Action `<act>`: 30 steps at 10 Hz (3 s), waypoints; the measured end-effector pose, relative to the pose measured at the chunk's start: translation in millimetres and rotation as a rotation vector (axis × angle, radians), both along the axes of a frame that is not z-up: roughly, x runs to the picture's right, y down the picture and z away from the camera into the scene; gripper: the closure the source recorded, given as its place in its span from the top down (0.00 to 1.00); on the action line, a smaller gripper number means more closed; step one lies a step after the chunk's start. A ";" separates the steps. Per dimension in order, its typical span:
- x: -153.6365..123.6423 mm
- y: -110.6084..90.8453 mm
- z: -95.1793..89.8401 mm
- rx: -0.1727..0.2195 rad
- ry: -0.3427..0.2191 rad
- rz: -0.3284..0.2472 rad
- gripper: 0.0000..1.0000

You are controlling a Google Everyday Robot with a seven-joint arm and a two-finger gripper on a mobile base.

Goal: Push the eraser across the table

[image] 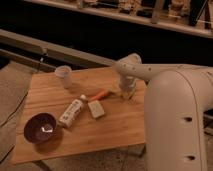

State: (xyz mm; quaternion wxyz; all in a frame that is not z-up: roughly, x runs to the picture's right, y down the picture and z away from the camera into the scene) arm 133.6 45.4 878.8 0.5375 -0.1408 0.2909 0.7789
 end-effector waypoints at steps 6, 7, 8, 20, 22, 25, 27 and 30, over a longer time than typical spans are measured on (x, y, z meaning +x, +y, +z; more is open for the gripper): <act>5.8 -21.6 18.5 -0.007 0.009 -0.046 0.00; 8.2 -26.2 19.8 -0.008 0.017 -0.058 0.00; 8.9 -28.7 21.0 -0.010 0.021 -0.073 0.00; 29.1 -48.8 36.6 -0.019 0.102 -0.216 0.00; 30.8 -63.4 35.4 -0.002 0.120 -0.238 0.00; 19.4 -92.9 33.7 0.050 0.119 -0.252 0.00; 8.0 -102.6 20.8 0.058 0.112 -0.257 0.00; -27.4 -81.1 -32.2 -0.012 0.114 -0.251 0.00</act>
